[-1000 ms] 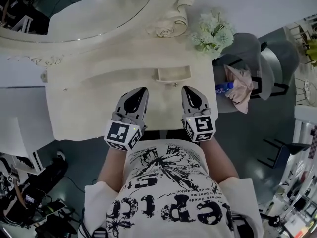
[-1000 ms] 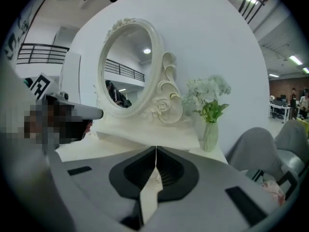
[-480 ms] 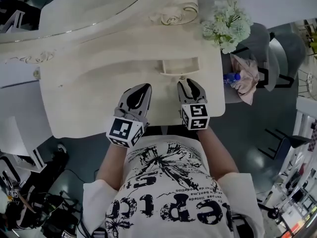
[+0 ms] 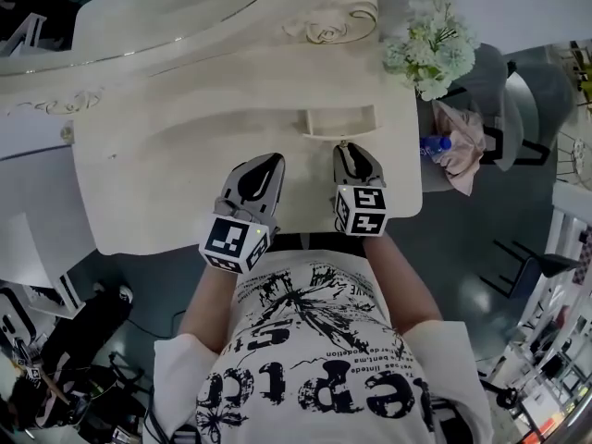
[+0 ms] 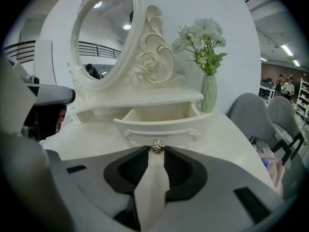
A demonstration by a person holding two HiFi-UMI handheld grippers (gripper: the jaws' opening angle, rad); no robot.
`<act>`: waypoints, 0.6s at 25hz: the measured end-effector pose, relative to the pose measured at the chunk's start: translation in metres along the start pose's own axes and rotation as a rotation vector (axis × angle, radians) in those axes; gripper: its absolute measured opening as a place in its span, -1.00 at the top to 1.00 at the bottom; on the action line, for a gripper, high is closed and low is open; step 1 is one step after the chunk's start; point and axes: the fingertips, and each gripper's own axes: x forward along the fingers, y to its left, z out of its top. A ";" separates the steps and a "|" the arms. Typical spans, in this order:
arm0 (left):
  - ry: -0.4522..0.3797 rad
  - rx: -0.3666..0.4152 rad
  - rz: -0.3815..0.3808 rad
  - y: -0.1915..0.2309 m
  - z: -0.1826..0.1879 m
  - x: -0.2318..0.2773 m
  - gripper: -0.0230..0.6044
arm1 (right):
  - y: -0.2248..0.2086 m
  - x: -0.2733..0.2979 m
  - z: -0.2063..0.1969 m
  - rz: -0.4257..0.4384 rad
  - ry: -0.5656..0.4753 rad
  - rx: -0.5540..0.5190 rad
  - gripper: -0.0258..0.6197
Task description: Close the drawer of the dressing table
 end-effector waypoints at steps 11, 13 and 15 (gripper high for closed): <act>-0.030 -0.005 0.032 0.012 0.008 -0.006 0.86 | -0.002 0.010 0.010 -0.010 0.026 -0.018 0.58; -0.027 -0.007 0.036 0.014 0.007 -0.006 0.86 | -0.002 0.014 0.013 -0.005 0.026 -0.024 0.58; -0.025 -0.009 0.039 0.015 0.005 -0.007 0.86 | -0.002 0.019 0.016 -0.003 0.025 -0.032 0.58</act>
